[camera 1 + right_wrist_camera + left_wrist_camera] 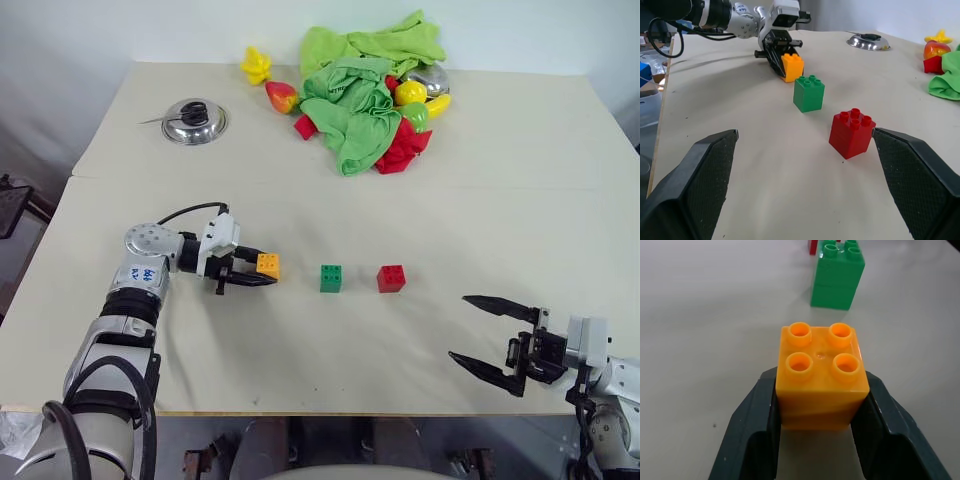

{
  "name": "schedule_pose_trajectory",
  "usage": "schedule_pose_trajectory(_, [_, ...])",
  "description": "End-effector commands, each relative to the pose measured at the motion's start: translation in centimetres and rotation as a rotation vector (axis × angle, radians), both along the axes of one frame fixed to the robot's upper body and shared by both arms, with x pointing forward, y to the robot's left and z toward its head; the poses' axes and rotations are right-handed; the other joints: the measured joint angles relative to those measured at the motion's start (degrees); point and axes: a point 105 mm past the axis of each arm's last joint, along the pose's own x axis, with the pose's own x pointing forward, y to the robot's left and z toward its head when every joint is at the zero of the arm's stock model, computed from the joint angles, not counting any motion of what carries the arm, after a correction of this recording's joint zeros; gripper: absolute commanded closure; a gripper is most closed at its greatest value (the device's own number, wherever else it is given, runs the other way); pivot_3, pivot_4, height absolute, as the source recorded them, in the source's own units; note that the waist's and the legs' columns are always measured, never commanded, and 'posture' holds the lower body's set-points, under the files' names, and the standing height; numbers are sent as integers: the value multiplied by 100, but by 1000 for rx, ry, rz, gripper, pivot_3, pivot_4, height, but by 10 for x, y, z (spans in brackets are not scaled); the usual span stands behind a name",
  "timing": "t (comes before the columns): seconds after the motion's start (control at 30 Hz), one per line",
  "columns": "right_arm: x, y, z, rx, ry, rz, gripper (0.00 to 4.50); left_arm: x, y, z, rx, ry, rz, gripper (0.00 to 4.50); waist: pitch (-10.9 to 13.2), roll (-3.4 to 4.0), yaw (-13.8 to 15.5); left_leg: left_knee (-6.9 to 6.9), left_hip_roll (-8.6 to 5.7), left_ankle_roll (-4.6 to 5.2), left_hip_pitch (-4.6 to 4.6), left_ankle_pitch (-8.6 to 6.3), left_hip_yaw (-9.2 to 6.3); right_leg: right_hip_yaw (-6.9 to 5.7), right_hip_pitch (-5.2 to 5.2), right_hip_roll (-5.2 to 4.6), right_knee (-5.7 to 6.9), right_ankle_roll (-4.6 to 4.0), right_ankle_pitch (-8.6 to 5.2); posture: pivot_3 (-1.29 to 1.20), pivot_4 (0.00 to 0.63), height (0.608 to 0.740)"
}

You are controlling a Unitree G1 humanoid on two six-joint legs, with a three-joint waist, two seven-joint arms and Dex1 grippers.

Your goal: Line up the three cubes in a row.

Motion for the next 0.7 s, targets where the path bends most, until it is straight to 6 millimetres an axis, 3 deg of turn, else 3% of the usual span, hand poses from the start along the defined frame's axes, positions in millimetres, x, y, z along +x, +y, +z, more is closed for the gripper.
schedule_pose_trajectory(0.03, [-1, -3, 8, -3, -48, -21, 0, -4, -2, 4, 20, -9, -74, 2992, 0, 0, 0, 1, 0, 0, 0, 0, -1, 0, 0, 0, 1, 0, 0, 0, 150, 740])
schedule_pose_trajectory(0.17, [0, -3, 9, -4, -48, -25, 0, -6, -5, 5, -6, 8, -93, 2992, 0, 0, 10, 2, 5, 0, 0, 0, -2, 1, 0, -2, 2, 1, 1, 0, 150, 740])
schedule_pose_trajectory(0.37, [6, -5, 12, -10, -46, -29, 0, -18, -1, 9, -22, 22, -125, 1118, 0, 0, 12, 3, 8, 1, -2, 1, -4, 2, 0, -2, 2, 1, 1, 0, 150, 740])
schedule_pose_trajectory(0.5, [12, -7, 19, -20, -55, -29, 0, -28, 11, 23, -74, -40, -100, 30, 0, 0, -66, 2, 21, 1, -1, 1, -8, 3, 0, -2, 4, 1, 1, 0, 150, 740])
schedule_pose_trajectory(0.7, [15, -13, 32, -37, -69, -29, 0, -49, 48, 40, -152, -64, 74, 30, 1, 2, -84, 3, 26, 1, 2, 1, -10, 5, 0, -7, 9, 1, 1, 0, 150, 740])
